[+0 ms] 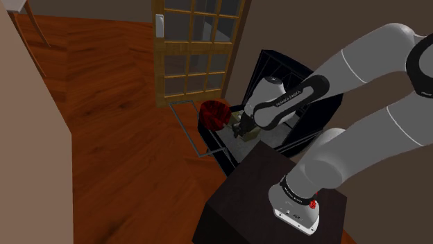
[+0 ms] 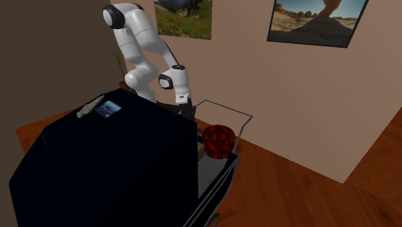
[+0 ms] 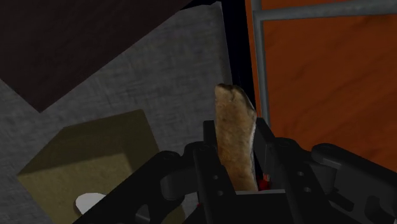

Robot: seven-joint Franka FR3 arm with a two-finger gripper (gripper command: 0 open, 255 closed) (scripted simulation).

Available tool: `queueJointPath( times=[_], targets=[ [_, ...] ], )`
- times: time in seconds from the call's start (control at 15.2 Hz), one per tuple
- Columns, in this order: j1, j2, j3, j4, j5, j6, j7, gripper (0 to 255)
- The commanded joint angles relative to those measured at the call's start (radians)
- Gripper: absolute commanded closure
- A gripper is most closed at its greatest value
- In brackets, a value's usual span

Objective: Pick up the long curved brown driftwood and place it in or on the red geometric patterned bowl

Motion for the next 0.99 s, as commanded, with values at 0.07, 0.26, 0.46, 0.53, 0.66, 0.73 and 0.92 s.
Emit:
queueJointPath(
  times=[0.07,0.26,0.46,0.53,0.66,0.73,0.92],
  targets=[
    [-0.013,-0.067,0.013,0.005,-0.012,-0.073,0.012,255],
    [-0.02,-0.128,0.021,0.014,-0.017,-0.143,0.018,255],
    [-0.025,-0.183,0.029,0.026,-0.019,-0.21,0.022,255],
    [-0.026,-0.2,0.031,0.031,-0.019,-0.232,0.023,255],
    [-0.028,-0.233,0.035,0.041,-0.019,-0.275,0.025,255],
    [-0.029,-0.249,0.037,0.047,-0.019,-0.296,0.026,255],
    [-0.03,-0.282,0.042,0.061,-0.018,-0.343,0.027,255]
  ],
)
